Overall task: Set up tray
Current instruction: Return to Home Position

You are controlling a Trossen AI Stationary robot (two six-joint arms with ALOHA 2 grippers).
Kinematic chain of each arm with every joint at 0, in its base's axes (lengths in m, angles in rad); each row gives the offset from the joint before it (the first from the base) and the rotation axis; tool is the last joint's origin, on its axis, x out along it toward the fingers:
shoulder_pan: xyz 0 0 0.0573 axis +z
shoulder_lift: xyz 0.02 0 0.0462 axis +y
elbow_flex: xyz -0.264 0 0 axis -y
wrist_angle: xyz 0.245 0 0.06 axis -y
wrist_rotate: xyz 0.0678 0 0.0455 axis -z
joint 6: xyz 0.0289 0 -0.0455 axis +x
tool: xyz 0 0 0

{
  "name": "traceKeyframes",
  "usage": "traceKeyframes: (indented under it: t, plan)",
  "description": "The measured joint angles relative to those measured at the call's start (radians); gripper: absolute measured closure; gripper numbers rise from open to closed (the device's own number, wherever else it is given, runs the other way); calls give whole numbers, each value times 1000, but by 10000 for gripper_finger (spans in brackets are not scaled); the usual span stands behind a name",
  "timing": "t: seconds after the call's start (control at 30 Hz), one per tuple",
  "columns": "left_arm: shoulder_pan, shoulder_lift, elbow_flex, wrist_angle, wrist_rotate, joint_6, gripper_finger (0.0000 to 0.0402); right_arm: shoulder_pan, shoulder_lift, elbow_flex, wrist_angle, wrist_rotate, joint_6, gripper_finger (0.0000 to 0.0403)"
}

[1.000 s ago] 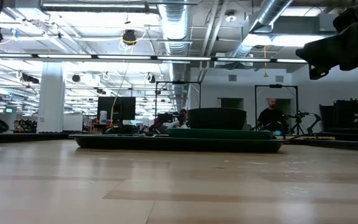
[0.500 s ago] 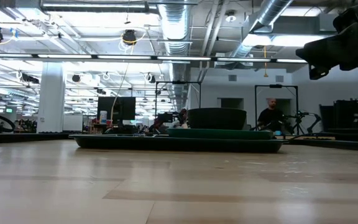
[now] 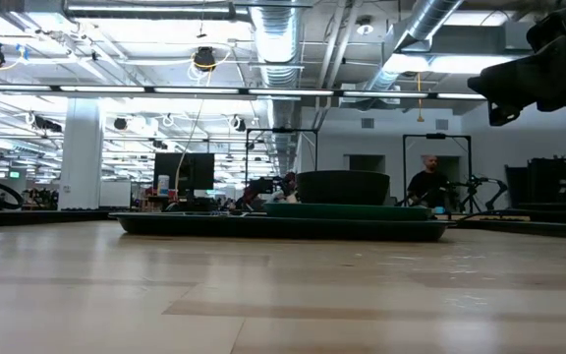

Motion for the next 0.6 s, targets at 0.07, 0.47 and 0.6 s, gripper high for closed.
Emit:
traceKeyframes:
  t: [0.07,0.47,0.6]
  plan:
    - [1,-101,-110,69,49,-24,345,0,0,0,0,0,0,301]
    - [1,-514,-603,253,184,-182,345,0,0,0,0,0,0,301]
    - [1,-585,-702,348,184,-184,345,0,0,0,0,0,0,301]
